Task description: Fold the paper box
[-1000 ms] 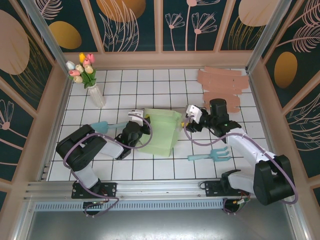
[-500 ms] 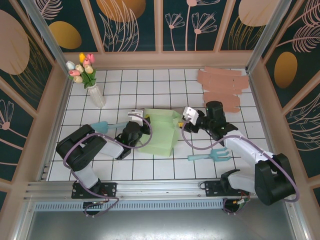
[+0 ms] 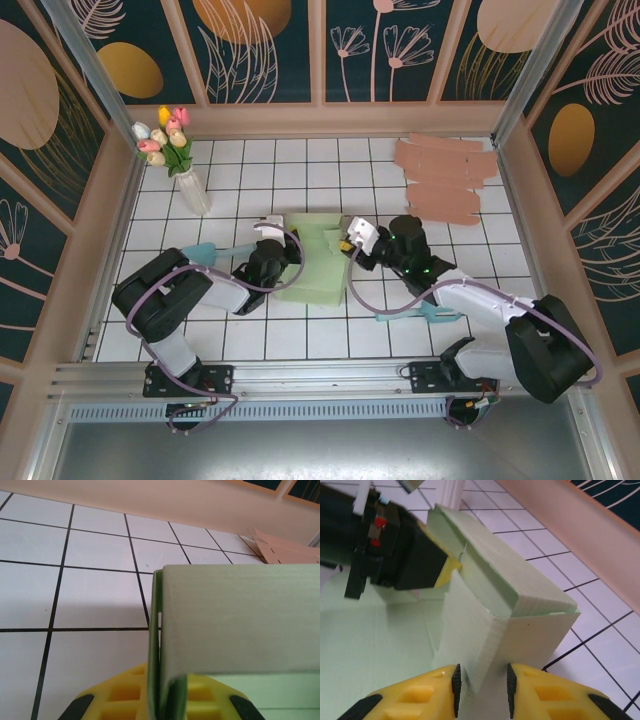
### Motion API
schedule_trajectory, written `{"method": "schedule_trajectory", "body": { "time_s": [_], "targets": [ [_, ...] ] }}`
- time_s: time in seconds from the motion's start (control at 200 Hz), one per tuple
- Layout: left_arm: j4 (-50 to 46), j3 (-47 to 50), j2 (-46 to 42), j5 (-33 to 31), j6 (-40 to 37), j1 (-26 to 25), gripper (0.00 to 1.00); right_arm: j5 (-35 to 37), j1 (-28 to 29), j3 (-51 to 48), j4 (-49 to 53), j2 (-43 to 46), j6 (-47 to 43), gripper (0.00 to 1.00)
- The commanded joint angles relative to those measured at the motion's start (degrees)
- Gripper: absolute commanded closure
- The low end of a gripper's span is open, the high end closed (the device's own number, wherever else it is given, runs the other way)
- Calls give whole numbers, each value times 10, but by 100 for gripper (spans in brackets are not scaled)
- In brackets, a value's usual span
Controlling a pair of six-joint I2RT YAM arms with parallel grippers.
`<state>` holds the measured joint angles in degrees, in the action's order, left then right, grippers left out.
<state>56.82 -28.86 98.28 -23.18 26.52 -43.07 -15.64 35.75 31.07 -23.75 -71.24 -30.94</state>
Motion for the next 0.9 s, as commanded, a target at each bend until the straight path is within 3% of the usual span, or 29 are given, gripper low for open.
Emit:
{"method": "schedule_trajectory", "body": {
  "time_s": [0.0,0.15,0.37,0.561,0.896],
  "targets": [
    [-14,-15,-6,-7,26,-1,100,98,31,-2,-82,-22,70,68],
    [-23,-12,-19,5,35,-2,100,242,53,8,-124,-57,128,67],
    [-35,-11,-33,20,40,-7,100,282,55,7,-169,-81,167,65],
    [-54,-21,-32,22,50,-12,100,340,59,20,-165,-109,165,71],
    [-162,-45,-44,-131,129,-31,100,591,67,39,-138,-163,194,84]
  ]
}}
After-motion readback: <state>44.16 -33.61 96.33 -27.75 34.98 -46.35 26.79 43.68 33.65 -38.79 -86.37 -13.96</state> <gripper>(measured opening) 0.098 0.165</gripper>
